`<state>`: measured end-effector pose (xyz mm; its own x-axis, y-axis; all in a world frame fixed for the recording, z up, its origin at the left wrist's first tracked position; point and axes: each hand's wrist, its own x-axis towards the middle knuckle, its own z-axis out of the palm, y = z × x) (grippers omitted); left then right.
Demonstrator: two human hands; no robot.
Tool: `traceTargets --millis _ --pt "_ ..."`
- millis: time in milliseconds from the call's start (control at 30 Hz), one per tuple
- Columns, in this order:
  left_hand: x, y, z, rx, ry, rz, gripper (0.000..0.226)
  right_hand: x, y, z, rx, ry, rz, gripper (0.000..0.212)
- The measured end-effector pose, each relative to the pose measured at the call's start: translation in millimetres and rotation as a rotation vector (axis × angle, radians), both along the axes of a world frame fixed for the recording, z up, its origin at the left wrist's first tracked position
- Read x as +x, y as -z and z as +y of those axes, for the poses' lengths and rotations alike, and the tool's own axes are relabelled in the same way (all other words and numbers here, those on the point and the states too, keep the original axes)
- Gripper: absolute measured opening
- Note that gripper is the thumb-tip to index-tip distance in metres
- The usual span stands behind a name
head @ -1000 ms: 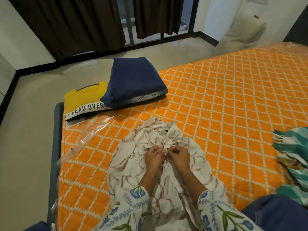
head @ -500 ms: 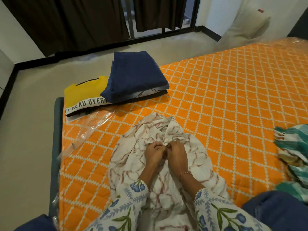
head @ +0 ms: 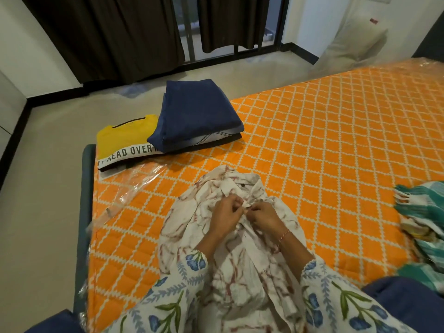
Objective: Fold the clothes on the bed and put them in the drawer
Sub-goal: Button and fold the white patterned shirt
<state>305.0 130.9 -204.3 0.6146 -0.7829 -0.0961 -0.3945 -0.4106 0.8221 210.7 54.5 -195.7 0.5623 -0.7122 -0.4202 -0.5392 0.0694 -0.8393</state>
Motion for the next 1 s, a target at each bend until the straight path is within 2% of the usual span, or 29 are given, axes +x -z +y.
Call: traceTargets --millis 167,267,400,467,533,600,700,800,867,1000 --pt "-2 -12 -11 0.073 -0.025 -0.157 0.016 3 -7 0 0.359 0.305 -0.206 0.033" --pt "-2 -13 -12 0.115 0.02 -0.219 0.016 4 -8 -3 0.411 0.332 -0.196 0.027" --pt "1 -19 -17 0.177 0.125 -0.396 0.017 3 -8 -7 0.49 0.311 -0.201 0.02" --pt "3 -22 -21 0.194 0.166 -0.408 0.02 4 -8 -9 0.507 0.312 -0.215 0.022" --pt "11 -18 -22 0.136 0.145 -0.245 0.025 3 -8 -12 0.494 0.28 -0.215 0.022" --pt "20 -16 -21 0.029 0.11 0.054 0.03 0 -8 -15 0.483 0.213 -0.23 0.022" --pt "32 -19 -18 -0.012 0.075 0.412 0.026 -2 -10 -23 0.475 0.085 -0.275 0.024" --pt "39 -18 -18 -0.045 0.045 0.667 0.024 0 -13 -31 0.457 -0.001 -0.286 0.024" --pt "40 -18 -19 -0.078 0.039 0.701 0.02 3 -14 -37 0.415 -0.022 -0.27 0.019" --pt "39 -23 -31 -0.196 -0.014 0.486 0.014 18 -21 -43 0.332 0.028 -0.255 0.021"
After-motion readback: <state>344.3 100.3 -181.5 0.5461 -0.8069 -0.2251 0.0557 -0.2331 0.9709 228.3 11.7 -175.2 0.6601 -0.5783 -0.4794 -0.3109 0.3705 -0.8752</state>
